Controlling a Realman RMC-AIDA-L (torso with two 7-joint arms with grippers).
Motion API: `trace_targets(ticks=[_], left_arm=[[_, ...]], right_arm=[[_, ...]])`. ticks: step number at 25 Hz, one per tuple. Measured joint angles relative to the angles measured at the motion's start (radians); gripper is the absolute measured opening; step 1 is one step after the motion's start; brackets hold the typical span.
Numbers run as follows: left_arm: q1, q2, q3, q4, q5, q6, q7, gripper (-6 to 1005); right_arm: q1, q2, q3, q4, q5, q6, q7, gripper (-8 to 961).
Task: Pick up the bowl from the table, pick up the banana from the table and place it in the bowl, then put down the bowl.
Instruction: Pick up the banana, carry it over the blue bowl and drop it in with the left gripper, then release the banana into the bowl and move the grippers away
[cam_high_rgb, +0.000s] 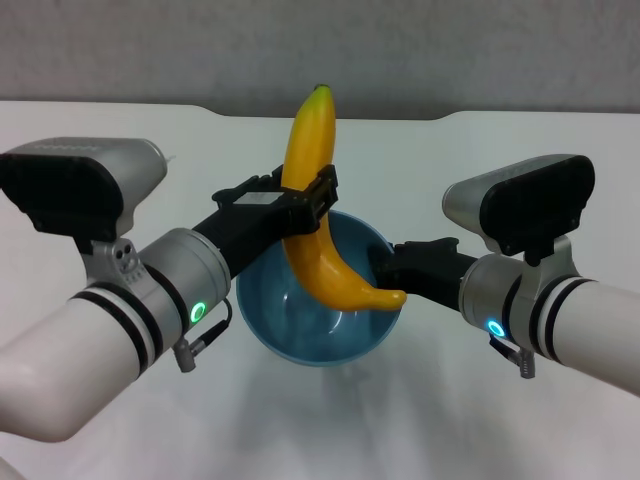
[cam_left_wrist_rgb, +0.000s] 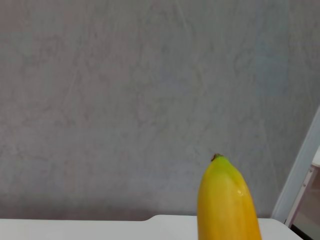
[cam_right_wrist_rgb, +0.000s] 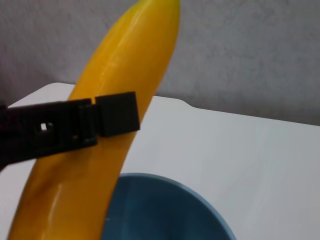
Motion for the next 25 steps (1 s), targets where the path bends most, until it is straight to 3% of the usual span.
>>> trace_targets(ticks=[18, 25], left_arm=[[-0.008, 0.005, 0.006, 0.03, 0.023, -0.036, 0.01, 561], [0.046, 0.007, -0.014, -0.011, 0.052, -0.054, 0.014, 792]], right_arm=[[-0.006, 0.0, 0.001, -0.005, 0.0, 0.001, -0.001, 35], [-0.013, -0.001, 0.012, 0.008, -0.001, 0.001, 0.0, 35]])
